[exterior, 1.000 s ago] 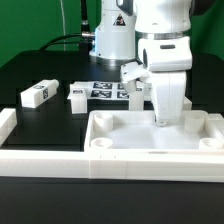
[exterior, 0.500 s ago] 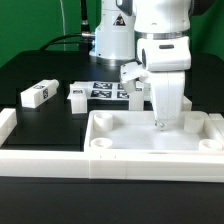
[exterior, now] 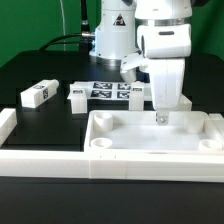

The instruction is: Assemble desk

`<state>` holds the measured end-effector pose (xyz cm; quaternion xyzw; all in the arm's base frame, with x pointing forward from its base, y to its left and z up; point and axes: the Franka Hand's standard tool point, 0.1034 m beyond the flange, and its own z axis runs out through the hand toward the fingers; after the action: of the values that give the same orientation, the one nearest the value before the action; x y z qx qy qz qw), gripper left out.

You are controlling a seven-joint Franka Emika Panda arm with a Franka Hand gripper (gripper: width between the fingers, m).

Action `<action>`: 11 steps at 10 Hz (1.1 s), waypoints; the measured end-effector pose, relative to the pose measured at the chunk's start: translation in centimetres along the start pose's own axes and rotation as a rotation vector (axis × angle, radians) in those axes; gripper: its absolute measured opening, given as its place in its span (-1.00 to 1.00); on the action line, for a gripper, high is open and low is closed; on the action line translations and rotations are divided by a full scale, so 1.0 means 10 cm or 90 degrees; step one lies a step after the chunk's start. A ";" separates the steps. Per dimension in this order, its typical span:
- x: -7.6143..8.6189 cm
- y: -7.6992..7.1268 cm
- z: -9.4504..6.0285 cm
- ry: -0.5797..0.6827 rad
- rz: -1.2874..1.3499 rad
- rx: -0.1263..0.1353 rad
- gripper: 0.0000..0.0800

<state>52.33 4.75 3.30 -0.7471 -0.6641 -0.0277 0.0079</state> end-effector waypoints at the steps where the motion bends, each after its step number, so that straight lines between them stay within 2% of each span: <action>1: 0.00 -0.02 -0.06 0.001 0.034 -0.010 0.62; 2: 0.00 -0.07 -0.14 0.005 0.073 -0.028 0.62; 3: 0.01 -0.13 -0.19 0.004 0.125 -0.027 0.62; 5: 0.14 -0.16 -0.28 0.007 0.198 -0.035 0.62; 6: 0.19 -0.18 -0.29 0.008 0.217 -0.036 0.62; 11: 0.18 -0.19 -0.28 0.009 0.247 -0.034 0.62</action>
Offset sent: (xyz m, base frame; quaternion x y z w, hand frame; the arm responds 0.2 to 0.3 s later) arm -0.0135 0.0119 0.0205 -0.0224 -0.0353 0.1587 0.9864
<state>50.60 6.65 6.11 -0.8609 -0.5064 -0.0486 -0.0021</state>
